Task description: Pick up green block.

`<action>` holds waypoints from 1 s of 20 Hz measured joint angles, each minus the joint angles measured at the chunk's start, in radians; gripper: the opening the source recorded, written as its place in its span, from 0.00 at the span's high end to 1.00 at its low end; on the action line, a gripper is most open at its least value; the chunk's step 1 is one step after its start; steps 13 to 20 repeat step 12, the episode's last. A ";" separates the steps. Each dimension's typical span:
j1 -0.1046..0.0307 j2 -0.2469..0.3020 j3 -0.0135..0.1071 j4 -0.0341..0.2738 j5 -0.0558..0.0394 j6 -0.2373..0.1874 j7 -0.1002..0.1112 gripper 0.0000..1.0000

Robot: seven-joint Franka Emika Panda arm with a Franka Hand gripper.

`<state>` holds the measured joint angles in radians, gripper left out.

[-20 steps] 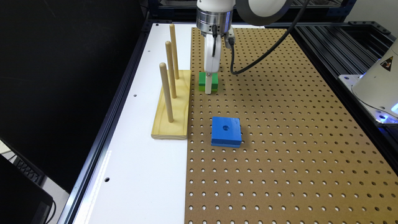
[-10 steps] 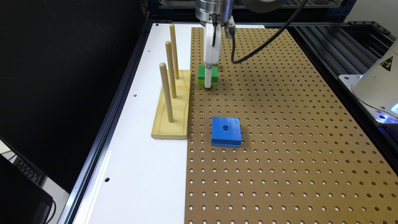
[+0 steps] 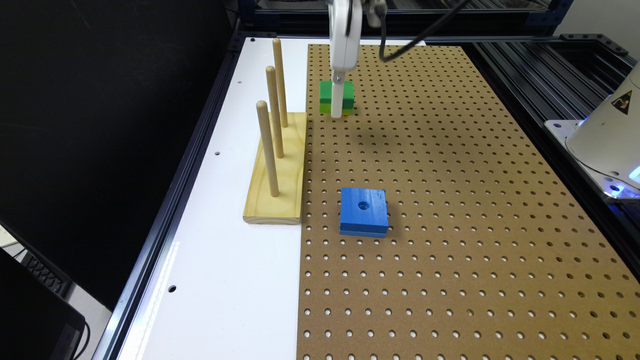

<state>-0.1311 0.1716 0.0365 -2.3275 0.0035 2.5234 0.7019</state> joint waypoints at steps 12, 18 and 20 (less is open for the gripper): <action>0.000 -0.136 0.001 0.006 0.0000 -0.123 0.000 1.00; 0.000 -0.136 0.001 0.006 0.0000 -0.123 0.000 1.00; 0.000 -0.136 0.001 0.006 0.0000 -0.123 0.000 1.00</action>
